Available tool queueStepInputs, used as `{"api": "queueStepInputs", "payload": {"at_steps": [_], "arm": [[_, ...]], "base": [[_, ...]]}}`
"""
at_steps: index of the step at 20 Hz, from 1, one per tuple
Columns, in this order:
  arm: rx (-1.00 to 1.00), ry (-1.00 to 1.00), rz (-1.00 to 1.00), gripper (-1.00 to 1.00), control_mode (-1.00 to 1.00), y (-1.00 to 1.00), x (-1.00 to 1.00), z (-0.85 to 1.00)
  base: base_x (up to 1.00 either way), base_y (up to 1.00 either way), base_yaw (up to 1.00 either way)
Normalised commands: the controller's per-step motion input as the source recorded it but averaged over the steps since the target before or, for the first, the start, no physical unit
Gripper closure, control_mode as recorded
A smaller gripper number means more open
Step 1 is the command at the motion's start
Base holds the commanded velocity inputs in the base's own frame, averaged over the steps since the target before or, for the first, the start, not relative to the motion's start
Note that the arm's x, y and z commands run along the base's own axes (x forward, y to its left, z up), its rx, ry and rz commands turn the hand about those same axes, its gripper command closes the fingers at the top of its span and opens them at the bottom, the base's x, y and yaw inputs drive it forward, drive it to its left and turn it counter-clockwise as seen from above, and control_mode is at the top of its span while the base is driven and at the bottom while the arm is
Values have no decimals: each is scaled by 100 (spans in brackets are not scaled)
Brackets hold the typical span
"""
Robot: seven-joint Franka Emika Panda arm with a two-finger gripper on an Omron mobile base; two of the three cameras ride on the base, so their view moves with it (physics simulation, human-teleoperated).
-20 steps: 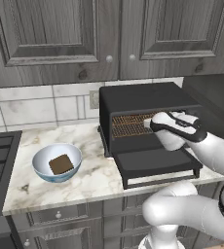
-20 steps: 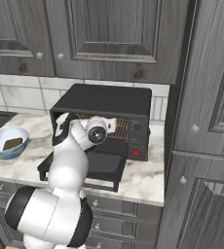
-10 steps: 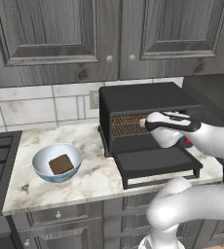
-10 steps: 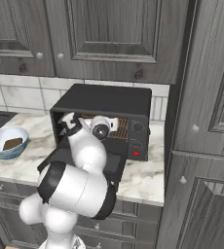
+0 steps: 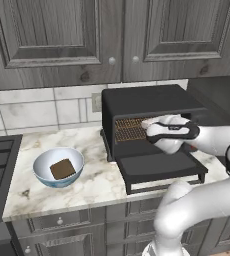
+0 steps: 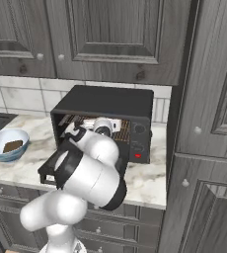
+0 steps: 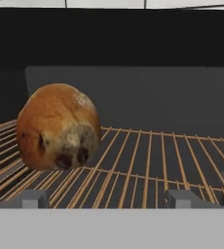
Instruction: Pick up the heated bread from the toaster oven and place it in the bowl. Then move the bread bowl to the dining counter.
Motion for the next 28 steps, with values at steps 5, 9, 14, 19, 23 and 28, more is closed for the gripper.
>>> {"api": "queueStepInputs", "payload": {"at_steps": [5, 9, 14, 19, 23, 28], "arm": [[-2, 26, -10, -100, -100, 0, -34, -26], [-1, 41, -20, -100, -100, -6, -94, -28], [-1, 50, -19, -100, -100, -22, -100, -27], [0, 52, -19, -100, -100, -29, -100, -5], [0, 54, -17, -100, -100, -38, -100, 0], [2, 63, -13, -100, -100, -42, -100, 0]], "base": [[0, 0, 0], [0, 0, 0], [0, 0, 0], [0, 0, 0], [0, 0, 0], [0, 0, 0]]}}
